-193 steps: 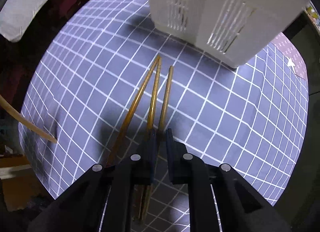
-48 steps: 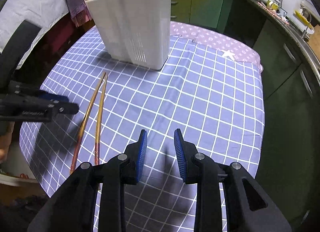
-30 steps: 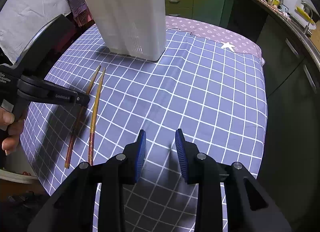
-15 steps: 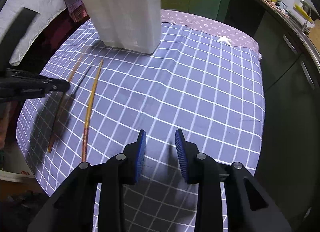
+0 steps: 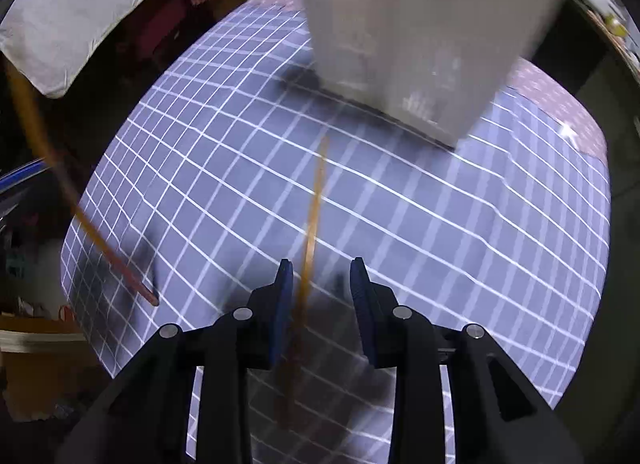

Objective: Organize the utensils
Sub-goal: 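Lift the chopsticks upright toward the white caddy with both tools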

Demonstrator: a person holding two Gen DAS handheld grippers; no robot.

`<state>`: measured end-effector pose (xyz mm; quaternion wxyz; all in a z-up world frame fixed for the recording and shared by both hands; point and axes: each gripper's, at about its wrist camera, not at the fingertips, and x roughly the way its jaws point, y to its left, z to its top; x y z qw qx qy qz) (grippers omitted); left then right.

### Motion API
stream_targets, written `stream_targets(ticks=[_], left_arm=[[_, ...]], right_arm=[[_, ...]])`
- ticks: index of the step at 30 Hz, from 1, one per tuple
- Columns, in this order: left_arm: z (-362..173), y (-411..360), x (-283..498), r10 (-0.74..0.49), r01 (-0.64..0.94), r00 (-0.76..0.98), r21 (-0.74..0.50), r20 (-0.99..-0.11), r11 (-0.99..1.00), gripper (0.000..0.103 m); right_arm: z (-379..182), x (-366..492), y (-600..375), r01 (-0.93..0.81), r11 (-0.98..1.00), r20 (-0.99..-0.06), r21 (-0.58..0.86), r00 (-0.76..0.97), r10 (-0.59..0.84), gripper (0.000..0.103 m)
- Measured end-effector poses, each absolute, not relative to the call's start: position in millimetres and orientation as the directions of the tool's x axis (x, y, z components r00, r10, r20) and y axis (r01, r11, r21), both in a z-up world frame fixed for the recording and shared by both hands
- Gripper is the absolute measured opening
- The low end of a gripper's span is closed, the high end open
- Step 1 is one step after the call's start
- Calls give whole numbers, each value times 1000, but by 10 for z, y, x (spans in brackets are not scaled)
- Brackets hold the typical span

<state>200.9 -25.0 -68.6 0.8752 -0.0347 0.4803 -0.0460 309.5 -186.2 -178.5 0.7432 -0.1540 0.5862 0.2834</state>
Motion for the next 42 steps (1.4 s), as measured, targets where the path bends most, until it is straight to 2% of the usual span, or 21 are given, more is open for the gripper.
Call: stream_targets(ticks=[4, 11, 16, 17, 23, 29, 36, 42], left_arm=[[-661, -218, 1947, -130, 68, 548, -112, -826, 991, 7], [-681, -198, 1924, -145, 94, 554, -112, -820, 989, 7], [-686, -230, 1901, -150, 116, 561, -102, -814, 988, 7], [-681, -237, 1890, -150, 121, 564, -99, -812, 988, 7], [-668, -268, 1858, -157, 135, 572, -97, -805, 986, 7], [-660, -320, 1831, -153, 152, 579, -78, -801, 985, 7], [-667, -350, 1790, -160, 167, 584, -75, -796, 983, 7], [-668, -371, 1733, -159, 176, 590, -66, -792, 982, 7]], right_arm=[[-1906, 3191, -1630, -600, 798, -974, 59, 140, 177, 28], [-2073, 3249, -1452, -604, 797, -988, 5, 119, 96, 21], [-2065, 3296, -1438, -598, 801, -991, 37, 83, 108, 14], [-2066, 3306, -1432, -597, 801, -991, 39, 80, 108, 8], [-2004, 3338, -1524, -584, 808, -985, 83, 73, 154, 8], [-1467, 3149, -1782, -587, 803, -946, 101, 194, 260, 8], [-806, 2608, -2298, -574, 814, -845, 93, 387, 369, 7], [-708, 2253, -2661, -547, 833, -780, 83, 485, 396, 7]])
